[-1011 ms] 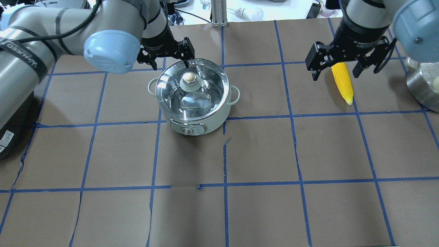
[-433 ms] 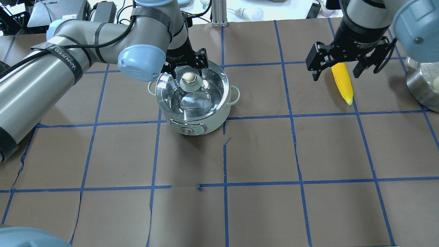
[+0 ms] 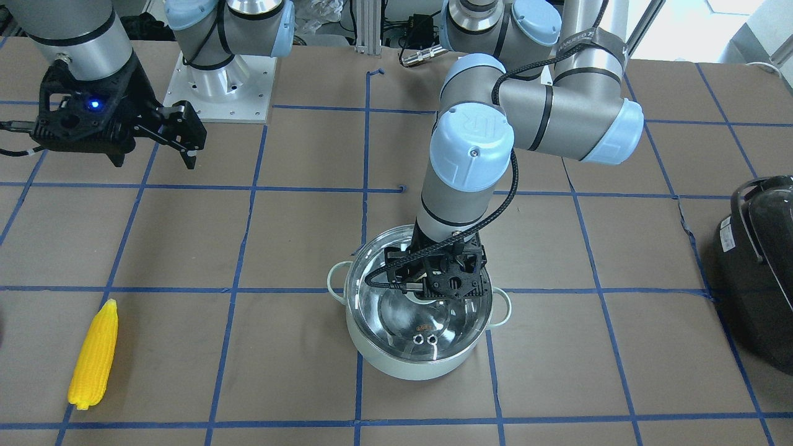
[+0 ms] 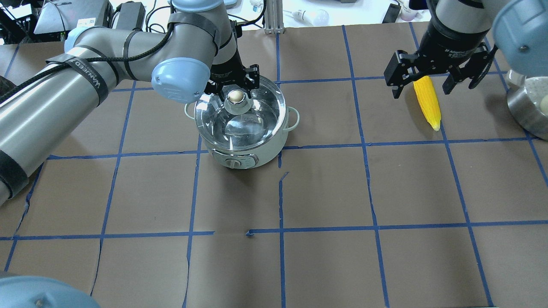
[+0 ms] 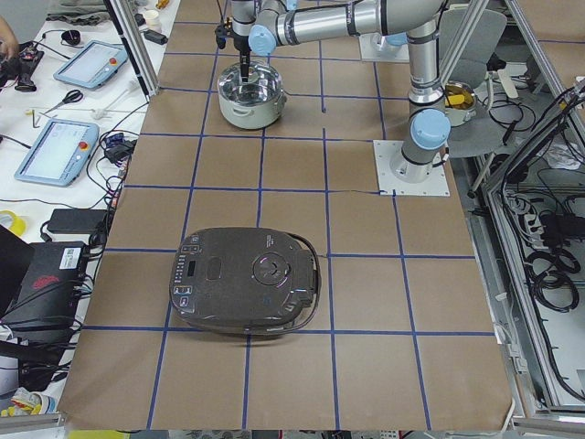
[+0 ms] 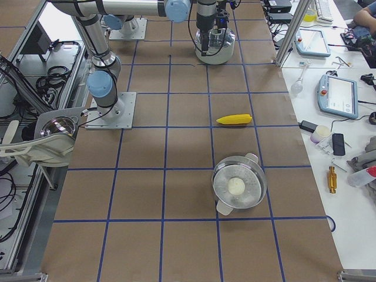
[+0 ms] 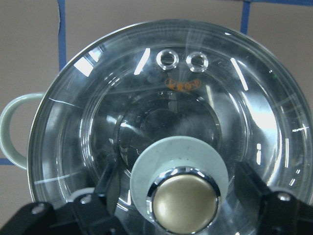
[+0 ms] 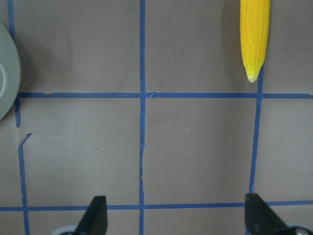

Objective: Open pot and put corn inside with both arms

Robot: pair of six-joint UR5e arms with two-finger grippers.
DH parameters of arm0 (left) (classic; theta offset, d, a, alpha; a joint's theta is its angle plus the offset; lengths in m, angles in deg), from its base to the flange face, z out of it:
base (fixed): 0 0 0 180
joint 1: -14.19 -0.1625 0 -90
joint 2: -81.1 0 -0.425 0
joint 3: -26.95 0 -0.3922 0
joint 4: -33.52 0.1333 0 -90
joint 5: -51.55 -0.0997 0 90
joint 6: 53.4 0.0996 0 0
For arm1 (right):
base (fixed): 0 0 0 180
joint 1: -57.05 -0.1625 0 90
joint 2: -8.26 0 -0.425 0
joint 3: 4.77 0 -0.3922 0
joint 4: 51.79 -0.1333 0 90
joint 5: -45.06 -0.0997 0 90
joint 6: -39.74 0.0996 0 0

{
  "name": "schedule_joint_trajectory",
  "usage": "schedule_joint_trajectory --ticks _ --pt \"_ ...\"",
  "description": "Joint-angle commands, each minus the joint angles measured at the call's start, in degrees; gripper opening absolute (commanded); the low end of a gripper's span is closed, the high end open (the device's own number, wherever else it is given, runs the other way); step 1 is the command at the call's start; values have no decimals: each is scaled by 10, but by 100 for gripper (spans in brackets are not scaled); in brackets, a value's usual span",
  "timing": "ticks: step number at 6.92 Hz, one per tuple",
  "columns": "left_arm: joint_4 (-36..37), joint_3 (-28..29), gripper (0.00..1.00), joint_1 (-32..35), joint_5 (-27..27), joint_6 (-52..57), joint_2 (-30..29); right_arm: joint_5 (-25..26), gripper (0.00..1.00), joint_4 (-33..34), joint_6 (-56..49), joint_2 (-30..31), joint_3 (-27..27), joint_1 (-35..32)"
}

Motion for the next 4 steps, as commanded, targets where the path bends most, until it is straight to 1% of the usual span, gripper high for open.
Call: schedule_joint_trajectory --ticks 1,2,3,4 --pt "0 -2 56 0 1 0 1 46 100 3 -8 -11 -1 54" --pt "0 -2 52 0 1 1 1 38 100 18 -25 -20 1 94" --pt "0 1 48 0 2 4 3 36 100 23 -44 -32 4 104" --pt "-5 2 48 0 6 7 21 32 100 27 -74 -44 -3 105"
